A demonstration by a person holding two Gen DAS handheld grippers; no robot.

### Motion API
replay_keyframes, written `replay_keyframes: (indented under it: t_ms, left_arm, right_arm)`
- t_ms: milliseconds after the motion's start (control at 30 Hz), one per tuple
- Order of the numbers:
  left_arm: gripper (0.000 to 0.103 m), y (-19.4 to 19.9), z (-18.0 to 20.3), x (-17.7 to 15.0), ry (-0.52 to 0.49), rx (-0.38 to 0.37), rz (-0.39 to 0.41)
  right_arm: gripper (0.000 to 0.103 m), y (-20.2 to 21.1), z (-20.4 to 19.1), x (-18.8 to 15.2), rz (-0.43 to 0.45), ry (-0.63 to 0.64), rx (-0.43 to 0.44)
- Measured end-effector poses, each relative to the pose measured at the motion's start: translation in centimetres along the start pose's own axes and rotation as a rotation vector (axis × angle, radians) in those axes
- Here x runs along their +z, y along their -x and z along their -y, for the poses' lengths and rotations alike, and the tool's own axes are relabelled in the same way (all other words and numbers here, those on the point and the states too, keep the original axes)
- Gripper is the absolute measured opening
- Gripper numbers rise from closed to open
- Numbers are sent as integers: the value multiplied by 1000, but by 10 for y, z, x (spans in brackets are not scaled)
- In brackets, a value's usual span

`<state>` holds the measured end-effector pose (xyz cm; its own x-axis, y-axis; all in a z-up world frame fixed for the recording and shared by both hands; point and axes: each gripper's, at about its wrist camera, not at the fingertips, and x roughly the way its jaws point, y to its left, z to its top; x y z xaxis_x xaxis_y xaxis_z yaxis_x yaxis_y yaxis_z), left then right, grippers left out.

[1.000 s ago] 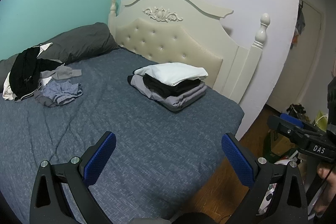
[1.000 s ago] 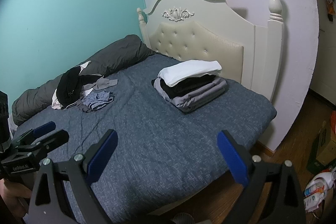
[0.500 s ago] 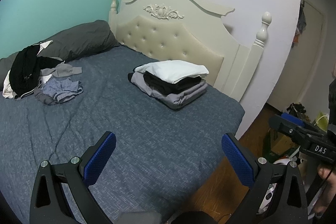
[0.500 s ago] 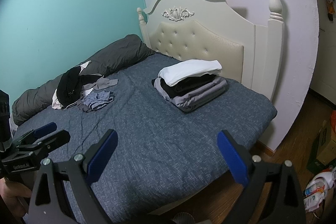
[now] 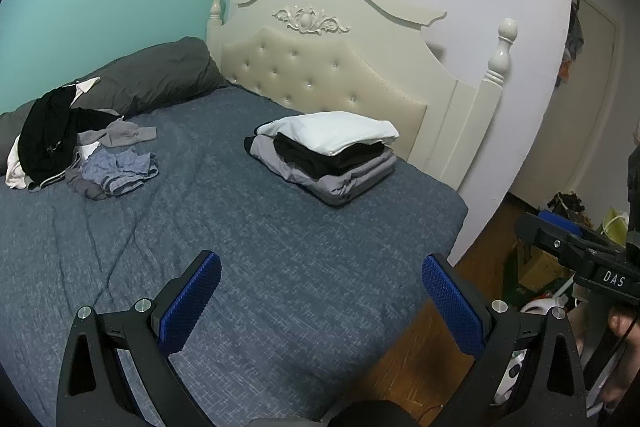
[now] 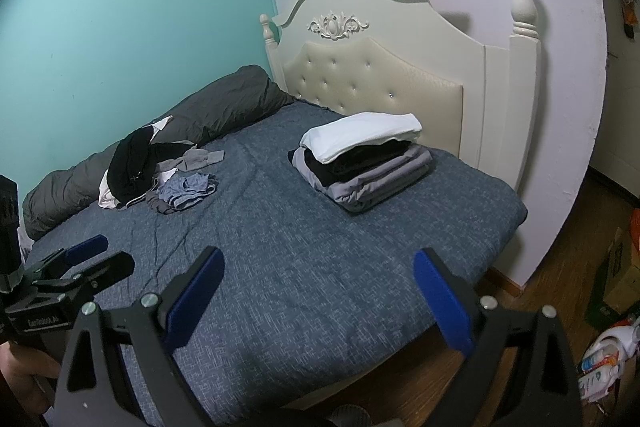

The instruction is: Fold clothes

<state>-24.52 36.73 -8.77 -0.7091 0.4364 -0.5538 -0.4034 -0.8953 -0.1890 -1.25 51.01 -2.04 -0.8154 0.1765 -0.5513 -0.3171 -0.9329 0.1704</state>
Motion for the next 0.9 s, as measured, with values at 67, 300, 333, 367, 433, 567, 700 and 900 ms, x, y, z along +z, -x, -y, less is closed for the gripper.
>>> replay_keyframes:
  t_ms: [67,300,333,367,433,567,700,900]
  left_arm:
    - [102,0,0,0,1,0,2]
    - [102,1,0,-1,3,1,7]
    - [102,1,0,-1,4,1,8]
    - [102,1,0,-1,4,1,9]
    - [102,2,0,-1,3,1,9]
    - [102,2,0,0,6,4,9]
    - [102,2,-1,1,9,8,9]
    - [102,3,1,1,5,5,9]
  right_arm:
    - [96,0,0,0,1,-1,0]
    - [96,0,-1,-1,1,1,-2]
    - [96,0,-1,-1,0,1,-3]
    - [96,0,-1,-1,0,1,-4]
    - [96,0,-1,-1,-1,1,-5]
    - [97,-1,-1,-1,1,5,-16]
    - [100,-3,-1,-2,1,15,-35]
    - [103,-3,1,-2,10,4,-47]
